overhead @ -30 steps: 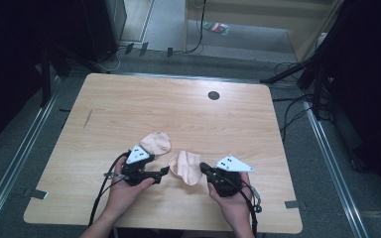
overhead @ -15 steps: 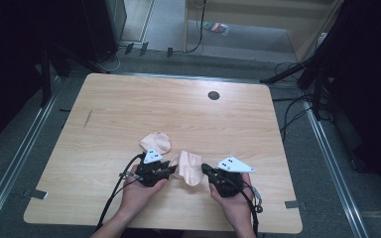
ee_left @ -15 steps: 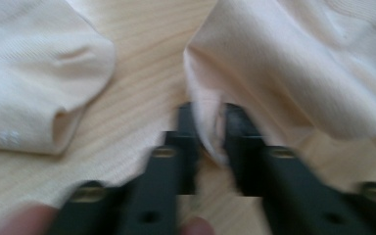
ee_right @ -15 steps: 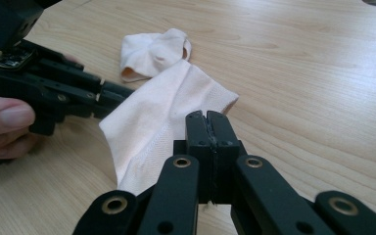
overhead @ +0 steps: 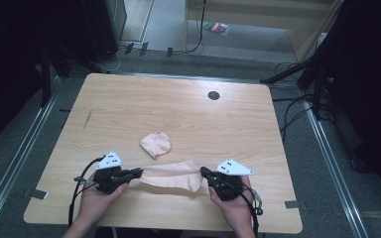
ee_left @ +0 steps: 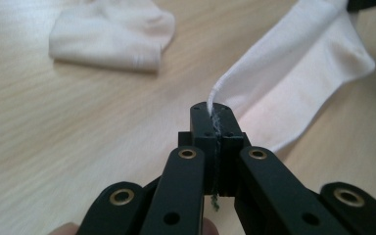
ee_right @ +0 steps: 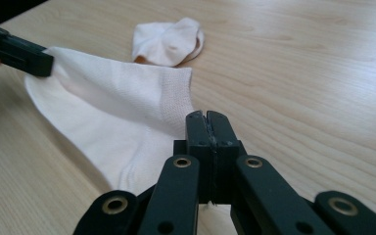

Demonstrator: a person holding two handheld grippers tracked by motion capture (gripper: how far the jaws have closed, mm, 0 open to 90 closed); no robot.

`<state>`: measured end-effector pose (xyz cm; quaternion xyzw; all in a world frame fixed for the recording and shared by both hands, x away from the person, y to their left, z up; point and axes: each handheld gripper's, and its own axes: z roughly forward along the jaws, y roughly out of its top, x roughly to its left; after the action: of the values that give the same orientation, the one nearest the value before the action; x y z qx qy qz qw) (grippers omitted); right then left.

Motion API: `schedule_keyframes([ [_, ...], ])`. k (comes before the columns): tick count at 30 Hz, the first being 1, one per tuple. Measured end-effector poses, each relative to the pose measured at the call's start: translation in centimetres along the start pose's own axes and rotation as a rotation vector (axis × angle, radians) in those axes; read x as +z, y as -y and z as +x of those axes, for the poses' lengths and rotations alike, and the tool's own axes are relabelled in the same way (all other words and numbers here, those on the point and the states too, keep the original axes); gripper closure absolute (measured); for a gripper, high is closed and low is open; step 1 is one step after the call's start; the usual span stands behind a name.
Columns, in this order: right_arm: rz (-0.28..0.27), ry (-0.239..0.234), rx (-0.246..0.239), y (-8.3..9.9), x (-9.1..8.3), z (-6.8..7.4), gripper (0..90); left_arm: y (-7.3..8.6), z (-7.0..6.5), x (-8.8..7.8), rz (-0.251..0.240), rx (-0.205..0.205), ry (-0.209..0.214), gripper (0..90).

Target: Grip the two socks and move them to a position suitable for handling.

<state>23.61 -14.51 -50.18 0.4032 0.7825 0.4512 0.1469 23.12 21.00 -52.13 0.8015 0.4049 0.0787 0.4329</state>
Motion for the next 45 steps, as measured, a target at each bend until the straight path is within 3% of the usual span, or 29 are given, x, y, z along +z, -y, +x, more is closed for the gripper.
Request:
schedule_keyframes([
  [2,0.013,0.005,-0.018,0.1,0.3,0.6,90.0,0.5,0.2,-0.7,0.025,0.024,-0.001,90.0],
  [7,0.076,-0.003,-0.061,0.6,1.1,1.6,90.0,1.6,0.9,-1.8,0.055,0.033,-0.016,90.0],
  [9,0.097,-0.002,-0.05,0.9,1.6,1.6,90.0,1.9,1.0,-1.5,0.084,0.039,0.008,90.0],
  [11,0.114,0.007,-0.038,1.3,2.1,1.3,90.0,2.3,0.8,-0.8,0.078,0.039,0.04,90.0],
  [13,0.122,-0.008,-0.023,1.8,2.7,0.8,90.0,2.5,0.5,-0.1,0.084,0.037,0.098,90.0],
  [14,0.124,-0.019,-0.014,2.0,2.9,0.7,82.5,2.5,0.3,0.3,0.085,0.048,0.097,86.3],
  [15,0.12,-0.007,-0.022,2.1,3.2,0.6,70.0,2.5,0.3,0.3,0.085,0.048,0.097,72.3],
  [16,0.102,0.033,-0.022,2.3,3.3,0.5,68.1,2.4,0.0,0.8,0.057,0.031,0.063,57.9],
  [18,0.069,0.031,0.001,2.1,2.9,0.4,68.7,2.3,0.1,0.8,0.023,0.013,0.071,52.8],
  [21,0.023,0.018,0.024,1.8,2.3,0.4,67.9,2.3,0.3,0.7,-0.001,-0.003,0.074,54.6],
  [24,0.064,0.008,0.023,2.0,2.8,0.6,66.2,2.2,0.4,0.6,-0.023,-0.021,0.087,64.1],
  [28,0.115,0.002,0.013,2.5,3.7,1.1,67.1,2.2,0.7,0.9,0.008,-0.046,0.117,83.0],
  [29,0.122,0.004,0.003,2.5,3.9,1.3,68.8,2.2,0.8,0.9,0.009,-0.058,0.115,84.2],
  [31,0.127,0.03,-0.016,2.6,4.1,1.5,69.3,2.2,0.9,1.0,-0.005,-0.079,0.098,78.1],
  [33,0.08,0.058,-0.014,2.5,3.7,1.9,70.2,2.1,1.0,0.7,-0.038,-0.083,0.084,62.2],
  [35,0.017,0.013,-0.001,2.0,3.0,2.6,80.0,2.0,0.9,0.0,-0.094,-0.083,0.115,65.4],
  [38,-0.021,-0.105,0.016,1.6,3.4,4.7,90.0,1.6,0.5,-0.5,-0.123,-0.055,0.146,81.1],
  [41,0.02,-0.205,-0.01,1.6,5.2,7.6,90.0,1.3,0.0,-0.6,-0.111,-0.039,0.179,90.0],
  [42,0.033,-0.222,-0.035,1.6,6.0,8.7,90.0,1.1,-0.4,-0.4,-0.081,-0.024,0.174,90.0],
  [45,0.045,-0.228,-0.051,1.5,7.3,10.6,90.0,1.3,-0.6,0.3,-0.031,-0.032,0.128,90.0],
])
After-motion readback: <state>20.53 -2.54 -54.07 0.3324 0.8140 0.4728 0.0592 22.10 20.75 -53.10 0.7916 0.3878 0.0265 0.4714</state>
